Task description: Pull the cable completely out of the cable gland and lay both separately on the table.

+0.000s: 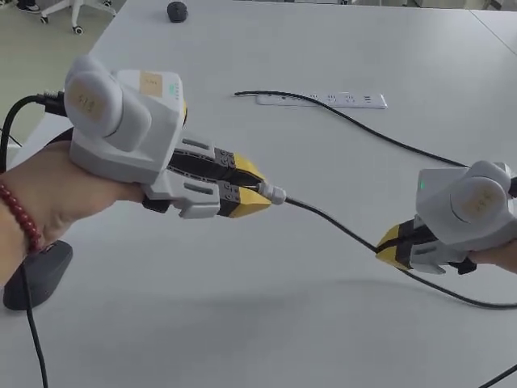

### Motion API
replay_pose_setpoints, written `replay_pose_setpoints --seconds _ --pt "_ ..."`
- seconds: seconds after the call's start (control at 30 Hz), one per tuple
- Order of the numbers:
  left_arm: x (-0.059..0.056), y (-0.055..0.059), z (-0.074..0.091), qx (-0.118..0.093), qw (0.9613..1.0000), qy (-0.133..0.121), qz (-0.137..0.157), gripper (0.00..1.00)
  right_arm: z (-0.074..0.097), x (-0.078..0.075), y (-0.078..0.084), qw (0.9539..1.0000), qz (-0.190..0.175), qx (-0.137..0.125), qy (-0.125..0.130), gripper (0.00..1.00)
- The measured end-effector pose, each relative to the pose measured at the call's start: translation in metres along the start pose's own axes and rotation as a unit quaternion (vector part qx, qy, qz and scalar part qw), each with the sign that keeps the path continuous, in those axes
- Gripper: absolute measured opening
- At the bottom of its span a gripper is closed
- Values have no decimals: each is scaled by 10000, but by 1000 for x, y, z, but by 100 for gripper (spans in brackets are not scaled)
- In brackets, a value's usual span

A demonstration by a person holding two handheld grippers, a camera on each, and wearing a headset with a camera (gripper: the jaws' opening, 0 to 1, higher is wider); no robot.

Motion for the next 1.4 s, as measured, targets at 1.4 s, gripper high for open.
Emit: replay_pose_setpoints --seconds 1.4 --pt "2 -5 -7 -148 9999 36 76 16 35 25 -138 9835 1219 -1333 94 6"
Point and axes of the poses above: the centre of the closed fingertips' face, and the gripper's own axes: z roughly backward along the fingers, x roughly to its left, y roughly out of its underside, the point moved 7 cm from there along z, roughly backward along the fingers, and after that the axes turned 7 degrees about -y, right-handed, at the moved point
